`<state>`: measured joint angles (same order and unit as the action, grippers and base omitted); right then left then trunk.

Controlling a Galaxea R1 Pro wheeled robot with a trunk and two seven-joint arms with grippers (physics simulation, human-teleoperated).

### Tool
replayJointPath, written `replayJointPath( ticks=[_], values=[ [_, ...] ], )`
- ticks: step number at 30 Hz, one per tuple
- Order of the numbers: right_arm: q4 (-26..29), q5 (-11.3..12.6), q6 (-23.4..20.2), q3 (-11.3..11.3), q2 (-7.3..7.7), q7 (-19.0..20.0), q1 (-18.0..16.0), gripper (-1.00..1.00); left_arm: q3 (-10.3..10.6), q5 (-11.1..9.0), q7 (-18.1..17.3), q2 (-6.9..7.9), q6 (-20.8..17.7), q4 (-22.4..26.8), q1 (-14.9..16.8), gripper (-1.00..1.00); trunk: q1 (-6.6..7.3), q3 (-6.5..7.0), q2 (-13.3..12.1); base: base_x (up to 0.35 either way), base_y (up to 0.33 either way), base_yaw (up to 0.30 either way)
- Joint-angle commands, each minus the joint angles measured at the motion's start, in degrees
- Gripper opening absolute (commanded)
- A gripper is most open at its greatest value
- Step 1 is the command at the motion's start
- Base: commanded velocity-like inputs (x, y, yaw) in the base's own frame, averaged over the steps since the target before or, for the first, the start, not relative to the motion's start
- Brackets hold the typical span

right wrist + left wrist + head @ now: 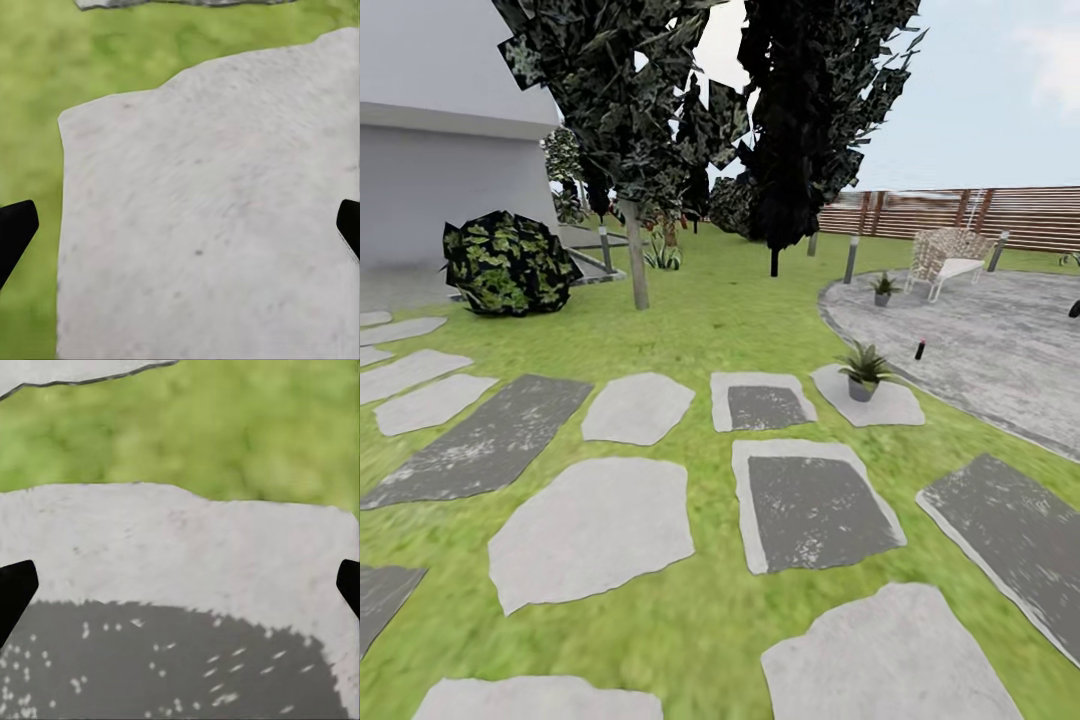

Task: Pick up the pesticide atomizer in the garden and spray insectifuge to fully cover both potted plants in the garden.

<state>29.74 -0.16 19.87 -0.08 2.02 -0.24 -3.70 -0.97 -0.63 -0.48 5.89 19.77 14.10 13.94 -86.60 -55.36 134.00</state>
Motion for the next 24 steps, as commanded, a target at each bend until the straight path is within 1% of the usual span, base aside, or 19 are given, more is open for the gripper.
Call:
replayJointPath(
  ticks=[1,5,8,24],
  values=[
    [-0.04,-0.02,0.17,-0.01,0.01,-0.02,-0.04,1.00,-0.09,-0.06,-0.05,0.00,0.18,-0.04,0.03,1.00,-0.02,-0.05,0.02,0.339,0.000,-0.005],
    [-0.04,-0.02,0.17,-0.01,0.01,-0.03,-0.07,1.00,-0.09,-0.06,-0.05,0.00,0.18,-0.06,0.03,1.00,-0.02,-0.05,0.02,0.339,0.000,-0.071],
    [-0.04,-0.02,0.17,-0.01,0.01,-0.03,-0.07,1.00,-0.09,-0.06,-0.05,0.00,0.18,-0.08,0.04,1.00,-0.02,-0.05,0.02,0.339,0.000,-0.174],
    [-0.04,-0.02,0.13,-0.01,0.01,-0.03,-0.06,1.00,-0.10,0.01,-0.05,0.00,0.16,-0.12,0.03,1.00,-0.02,-0.05,0.02,0.339,0.000,-0.257]
  ],
)
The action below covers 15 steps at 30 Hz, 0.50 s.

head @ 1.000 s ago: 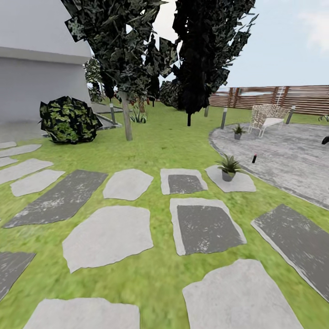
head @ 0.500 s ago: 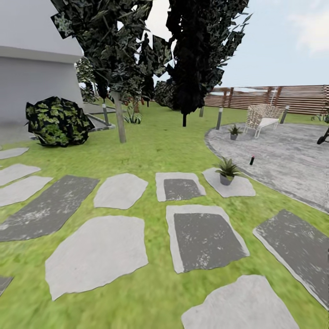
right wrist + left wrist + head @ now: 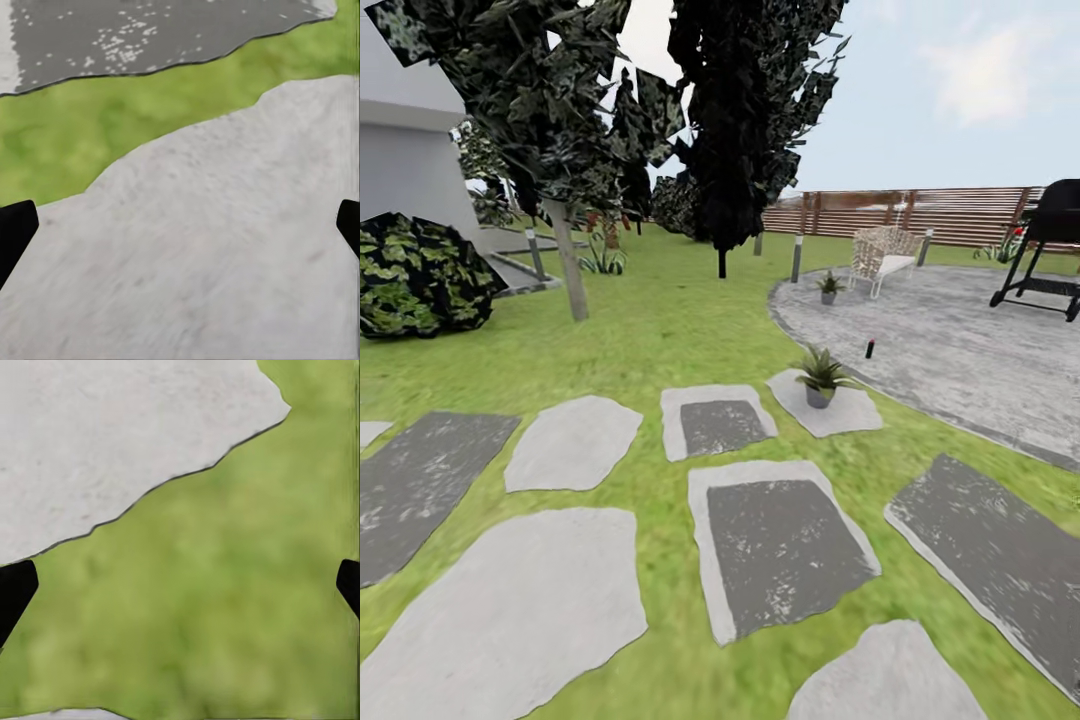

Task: Pick up the pesticide atomizer in the garden and spray insectifuge to fully cover both potted plants in the garden.

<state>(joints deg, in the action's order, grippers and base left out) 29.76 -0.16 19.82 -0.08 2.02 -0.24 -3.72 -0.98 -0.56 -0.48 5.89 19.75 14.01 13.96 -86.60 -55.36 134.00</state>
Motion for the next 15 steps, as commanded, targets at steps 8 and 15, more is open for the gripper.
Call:
replayJointPath(
  ticks=[8,15],
  values=[
    [-0.05,-0.02,0.14,-0.01,0.00,-0.02,-0.05,1.00,-0.08,-0.05,-0.05,0.00,0.20,0.00,0.01,1.00,-0.02,-0.05,0.02,0.339,0.000,-0.264],
    [-0.05,-0.02,0.15,-0.01,0.00,-0.02,-0.06,1.00,-0.08,-0.05,-0.05,0.00,0.21,0.01,0.01,1.00,-0.02,-0.05,0.02,0.339,0.000,-0.264]
  ],
)
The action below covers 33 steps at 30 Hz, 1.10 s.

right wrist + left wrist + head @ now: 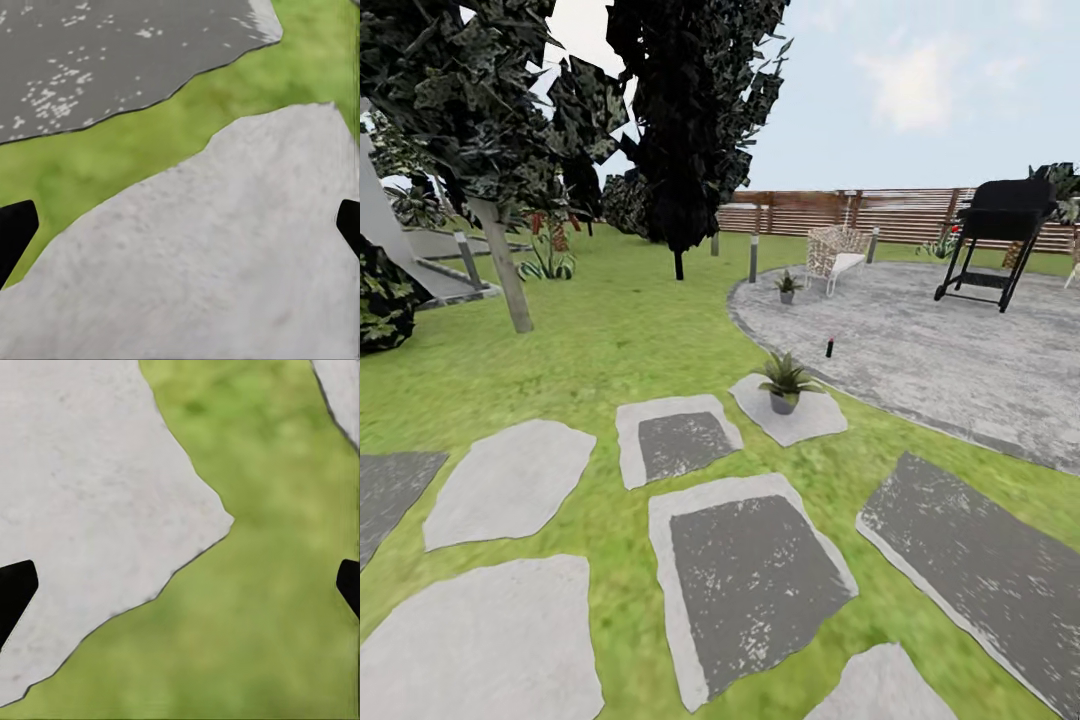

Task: Pick up the pesticide atomizer in the garden and spray insectifuge to fully cover both potted plants in the garden.

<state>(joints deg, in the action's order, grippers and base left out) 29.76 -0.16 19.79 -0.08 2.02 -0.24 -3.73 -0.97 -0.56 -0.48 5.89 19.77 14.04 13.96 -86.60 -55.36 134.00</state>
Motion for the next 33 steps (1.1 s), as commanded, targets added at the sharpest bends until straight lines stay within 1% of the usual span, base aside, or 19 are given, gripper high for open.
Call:
replayJointPath(
  ticks=[1,25,33],
  values=[
    [-0.05,-0.02,0.19,-0.01,0.00,-0.01,-0.04,1.00,-0.09,-0.05,-0.05,0.00,0.18,-0.01,0.01,1.00,-0.02,-0.05,0.01,0.339,0.000,-0.264],
    [0.00,-0.02,0.25,-0.01,0.00,-0.02,-0.04,1.00,-0.09,-0.05,-0.05,0.00,0.18,0.02,0.01,1.00,-0.02,-0.05,0.01,0.339,0.000,-0.264],
    [0.10,-0.02,0.25,-0.16,0.00,0.05,-0.01,1.00,-0.11,0.00,0.00,0.00,0.18,0.02,0.01,1.00,-0.02,-0.05,0.01,0.339,0.000,-0.061]
  ],
)
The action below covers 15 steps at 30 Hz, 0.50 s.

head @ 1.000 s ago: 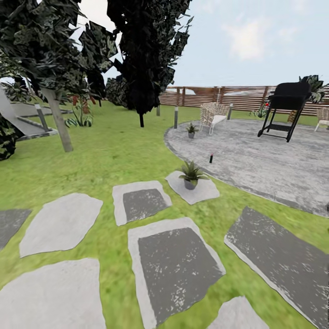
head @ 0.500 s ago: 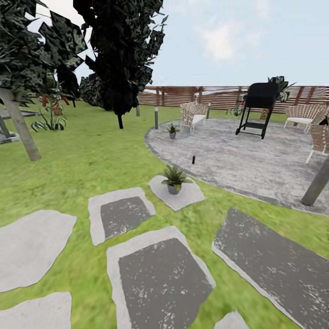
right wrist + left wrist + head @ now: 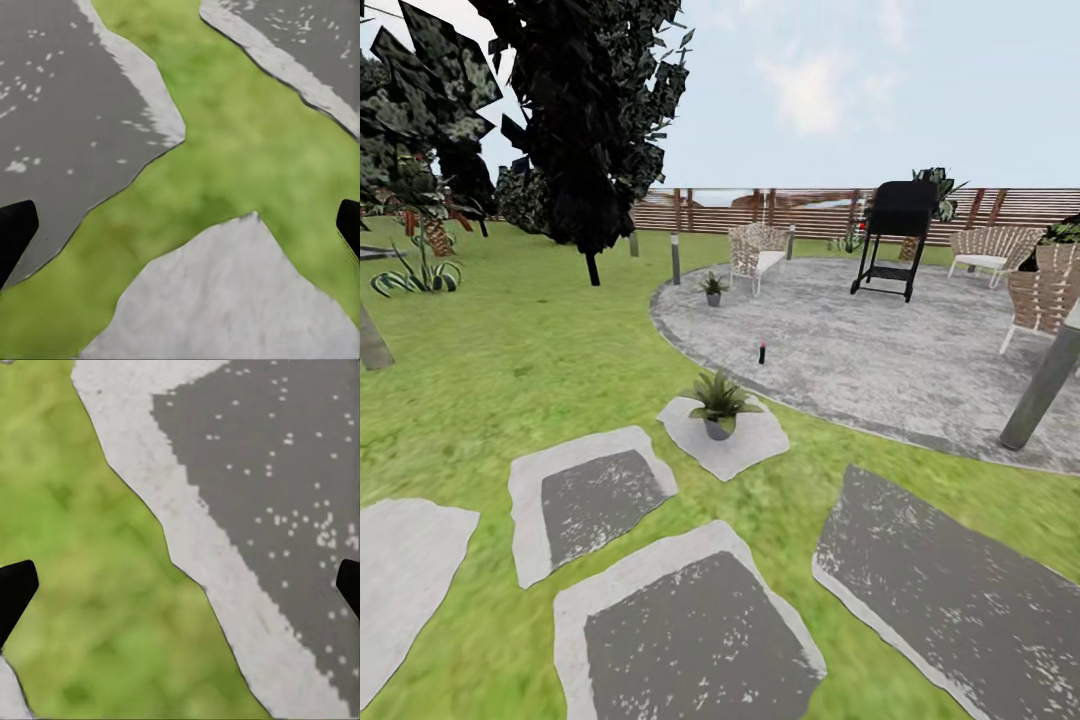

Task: Pick up the pesticide atomizer in the garden and spray insectifuge to fully cover both potted plants in the garden.

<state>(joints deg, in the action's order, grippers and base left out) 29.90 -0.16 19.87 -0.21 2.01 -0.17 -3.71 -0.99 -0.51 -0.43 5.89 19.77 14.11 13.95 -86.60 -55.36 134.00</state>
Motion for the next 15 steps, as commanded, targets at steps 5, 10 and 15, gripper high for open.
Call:
replayJointPath(
  ticks=[5,10,15],
  values=[
    [-0.12,-0.02,0.11,-0.05,0.01,0.06,-0.05,1.00,-0.11,-0.02,-0.01,0.00,0.18,-0.05,0.03,1.00,-0.02,-0.05,0.02,0.339,0.000,-0.002],
    [-0.18,-0.02,0.10,0.01,0.01,0.05,-0.06,1.00,-0.08,-0.01,0.00,0.00,0.16,-0.09,0.03,1.00,-0.02,-0.05,0.02,0.339,0.000,0.000],
    [-0.13,-0.02,0.16,0.03,0.01,0.00,-0.04,1.00,-0.08,-0.01,0.00,0.00,0.15,-0.10,0.03,1.00,-0.02,-0.05,0.02,0.339,0.000,0.000]
  ],
)
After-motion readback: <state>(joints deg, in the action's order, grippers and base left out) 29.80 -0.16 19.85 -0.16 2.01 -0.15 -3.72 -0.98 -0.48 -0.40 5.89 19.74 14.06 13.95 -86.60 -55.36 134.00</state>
